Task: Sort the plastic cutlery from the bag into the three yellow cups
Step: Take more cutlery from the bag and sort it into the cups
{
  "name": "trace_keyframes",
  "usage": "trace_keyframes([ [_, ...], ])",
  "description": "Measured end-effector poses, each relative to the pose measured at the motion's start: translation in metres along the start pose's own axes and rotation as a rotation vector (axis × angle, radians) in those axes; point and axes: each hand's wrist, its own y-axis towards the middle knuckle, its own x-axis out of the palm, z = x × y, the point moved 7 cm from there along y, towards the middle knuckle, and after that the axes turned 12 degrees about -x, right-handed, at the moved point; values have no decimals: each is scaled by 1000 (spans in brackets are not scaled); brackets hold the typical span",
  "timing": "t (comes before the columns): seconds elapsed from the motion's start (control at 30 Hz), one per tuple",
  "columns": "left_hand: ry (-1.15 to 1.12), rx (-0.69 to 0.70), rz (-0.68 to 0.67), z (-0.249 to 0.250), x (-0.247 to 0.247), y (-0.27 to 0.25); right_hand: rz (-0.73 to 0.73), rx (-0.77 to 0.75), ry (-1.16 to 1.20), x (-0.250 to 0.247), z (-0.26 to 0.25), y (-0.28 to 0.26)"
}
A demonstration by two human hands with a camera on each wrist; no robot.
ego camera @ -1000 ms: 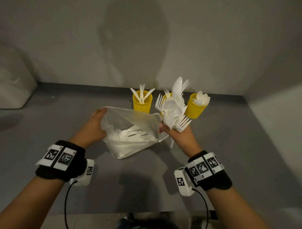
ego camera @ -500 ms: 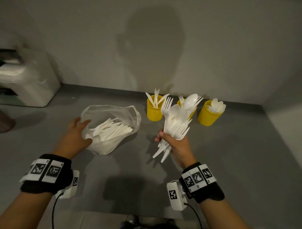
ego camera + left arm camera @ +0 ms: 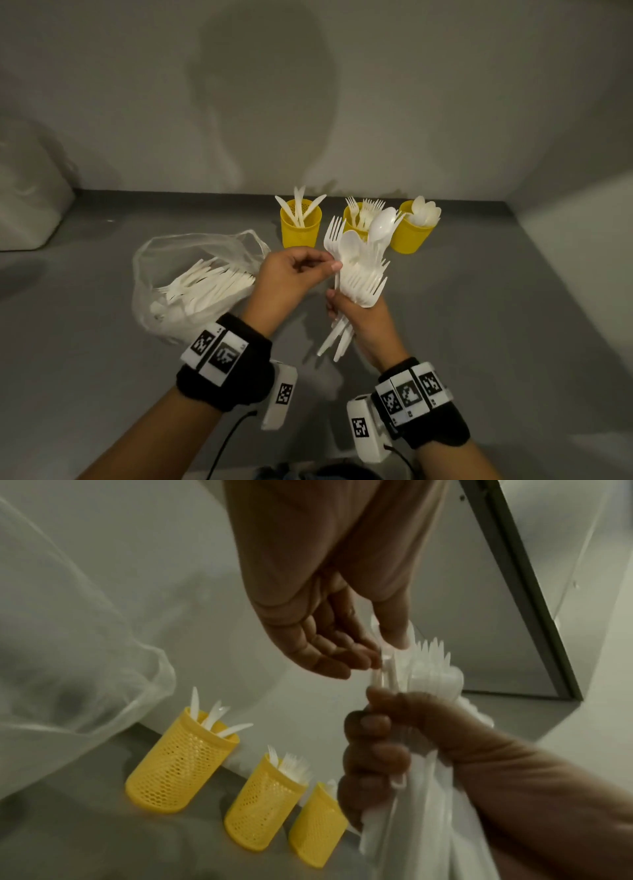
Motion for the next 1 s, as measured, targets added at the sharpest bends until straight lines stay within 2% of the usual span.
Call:
trace_keyframes([
  [0.07,-41,-33,-7,-5,9,8,12,-17,-8,-6,-1,0],
  [0.17,-74,-91,-100,-12,31,17,48,-34,-16,-22,-5,-3],
  [0.33,-43,-47,-128,-2,63,34,144,15,22,-66,-13,-4],
  [0.4,-101,-4,-69,14,64,47,165,22,17,-86,-16,1],
  [0.53,-158,81,165,45,59,95,233,72,19,-126,-19,23],
  [0.67,-85,119,399,43,72,150,252,127,0,-160,-24,55],
  [0.77,34,51,504,12,84,184,206,132,-19,-178,-30,80],
  [0.93,211,-208,505,-49,94,202,116,175,-6,-198,-30,108],
  [1.0,199,-192,530,-46,96,191,99,181,3,-202,-28,116],
])
